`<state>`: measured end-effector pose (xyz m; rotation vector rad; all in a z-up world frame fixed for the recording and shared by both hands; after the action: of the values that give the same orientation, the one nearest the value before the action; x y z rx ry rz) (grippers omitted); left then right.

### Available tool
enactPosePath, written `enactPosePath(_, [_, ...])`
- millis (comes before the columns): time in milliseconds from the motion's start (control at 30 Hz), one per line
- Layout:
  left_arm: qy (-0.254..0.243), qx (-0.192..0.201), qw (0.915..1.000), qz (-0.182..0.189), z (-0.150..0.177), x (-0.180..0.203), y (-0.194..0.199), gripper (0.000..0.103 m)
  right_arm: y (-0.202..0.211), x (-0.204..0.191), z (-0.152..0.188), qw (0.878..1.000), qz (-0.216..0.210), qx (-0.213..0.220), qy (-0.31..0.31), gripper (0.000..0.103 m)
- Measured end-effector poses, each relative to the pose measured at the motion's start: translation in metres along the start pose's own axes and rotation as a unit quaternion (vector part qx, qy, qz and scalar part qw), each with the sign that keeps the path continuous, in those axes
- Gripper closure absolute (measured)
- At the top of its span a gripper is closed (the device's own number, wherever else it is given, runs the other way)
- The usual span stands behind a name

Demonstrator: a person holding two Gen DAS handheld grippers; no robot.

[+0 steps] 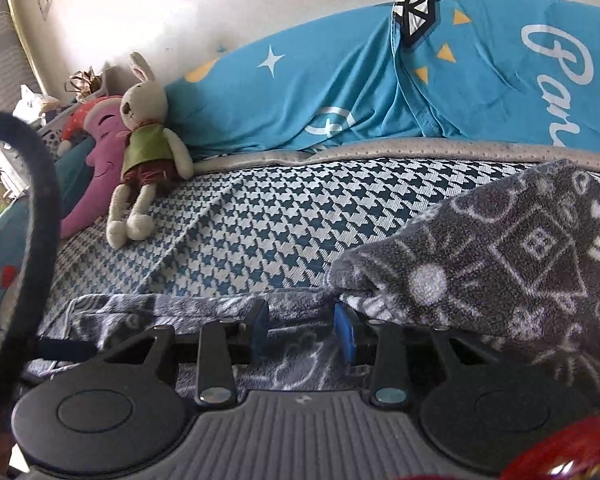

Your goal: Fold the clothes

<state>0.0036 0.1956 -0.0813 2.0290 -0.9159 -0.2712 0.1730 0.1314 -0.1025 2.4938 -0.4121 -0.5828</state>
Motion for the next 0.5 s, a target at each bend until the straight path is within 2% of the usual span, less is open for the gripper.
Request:
enactPosePath(67, [-0.007, -0.003, 1.0, -0.004, 0.002, 0.002, -0.002, 0.0, -0.005, 0.002, 0.0, 1.0, 0.0, -0.002, -0.005, 0.07])
enactPosePath(233, [-0.024, -0.01, 0.9995, -0.019, 0.007, 0.005, -0.009, 0.0, -0.013, 0.009, 0.001, 1.0, 0.01, 0.004, -0.01, 0.086])
enactPosePath(333, [-0.031, -0.012, 0.9991, -0.028, 0.009, 0.007, -0.012, 0.0, -0.014, 0.01, 0.001, 1.0, 0.01, 0.007, -0.01, 0.088])
enactPosePath(500, [-0.037, -0.011, 0.9985, -0.038, 0.011, 0.009, -0.014, 0.0, -0.008, 0.008, -0.003, 1.0, 0.006, 0.006, -0.029, 0.086])
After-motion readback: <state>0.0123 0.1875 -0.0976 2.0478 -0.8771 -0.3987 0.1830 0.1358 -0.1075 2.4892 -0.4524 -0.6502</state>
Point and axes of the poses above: each gripper's, at about its wrist camera, not at the fingertips, and y roughly against the way its jaws point, x to its right, z to its underside, the point moved 9 cm from there along -y, roughly the way its jaws point, and after that the axes turned 3 degrees about x, right-handed, at the moved point
